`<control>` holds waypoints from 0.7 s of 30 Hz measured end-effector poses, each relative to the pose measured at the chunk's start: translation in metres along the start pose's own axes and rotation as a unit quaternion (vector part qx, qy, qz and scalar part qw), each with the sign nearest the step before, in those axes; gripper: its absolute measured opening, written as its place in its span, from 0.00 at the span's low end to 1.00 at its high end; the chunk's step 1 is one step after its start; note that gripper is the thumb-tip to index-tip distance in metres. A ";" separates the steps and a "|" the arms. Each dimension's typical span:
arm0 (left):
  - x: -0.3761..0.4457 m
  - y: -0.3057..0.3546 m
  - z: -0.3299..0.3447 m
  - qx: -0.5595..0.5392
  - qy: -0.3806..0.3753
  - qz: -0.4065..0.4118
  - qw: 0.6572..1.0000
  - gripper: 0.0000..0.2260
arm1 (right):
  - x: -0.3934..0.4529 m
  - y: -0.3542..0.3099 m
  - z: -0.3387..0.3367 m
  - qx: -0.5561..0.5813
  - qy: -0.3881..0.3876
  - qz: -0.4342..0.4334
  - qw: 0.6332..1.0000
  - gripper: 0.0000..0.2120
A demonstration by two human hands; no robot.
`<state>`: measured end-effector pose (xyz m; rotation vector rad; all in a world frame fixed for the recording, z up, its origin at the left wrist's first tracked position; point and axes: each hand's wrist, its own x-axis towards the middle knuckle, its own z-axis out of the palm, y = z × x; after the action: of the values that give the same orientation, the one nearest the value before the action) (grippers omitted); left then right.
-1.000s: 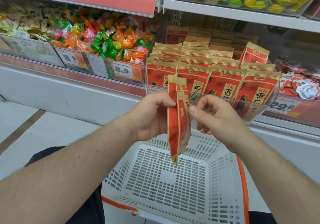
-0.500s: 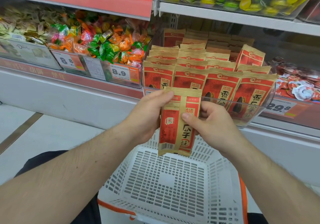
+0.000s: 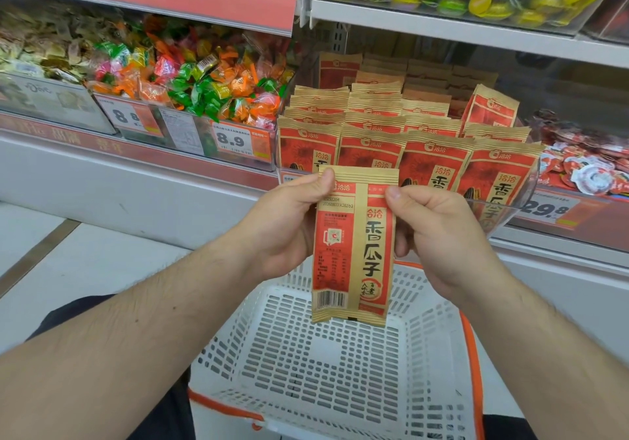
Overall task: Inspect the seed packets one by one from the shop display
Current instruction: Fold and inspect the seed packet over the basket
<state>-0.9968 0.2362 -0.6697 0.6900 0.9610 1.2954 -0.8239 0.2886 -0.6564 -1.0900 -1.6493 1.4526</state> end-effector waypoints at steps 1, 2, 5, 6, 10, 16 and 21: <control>0.000 0.000 0.000 -0.004 -0.001 0.000 1.000 0.21 | 0.000 0.000 0.000 0.002 0.001 -0.001 1.000 0.17; 0.000 0.000 0.000 -0.006 0.001 -0.001 1.000 0.21 | 0.000 0.000 0.001 0.004 -0.001 -0.002 1.000 0.17; 0.002 -0.001 -0.001 -0.007 0.017 -0.006 1.000 0.20 | 0.000 0.000 -0.001 -0.012 -0.030 0.005 0.999 0.16; 0.002 -0.001 -0.001 -0.008 0.026 -0.009 1.000 0.19 | 0.001 0.000 -0.004 -0.031 -0.049 0.013 0.998 0.16; 0.004 0.000 -0.002 -0.031 0.058 -0.021 0.998 0.17 | -0.001 -0.001 -0.009 -0.124 -0.147 0.068 0.979 0.11; -0.003 0.000 0.000 0.022 0.010 -0.035 0.999 0.14 | -0.001 -0.004 -0.009 -0.072 -0.126 0.083 0.986 0.14; -0.008 -0.001 -0.003 0.027 -0.039 -0.078 0.996 0.22 | -0.003 -0.011 -0.015 -0.032 -0.164 0.120 0.979 0.16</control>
<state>-0.9990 0.2276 -0.6704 0.6885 0.9699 1.1001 -0.8108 0.2922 -0.6429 -1.1669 -1.8487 1.8259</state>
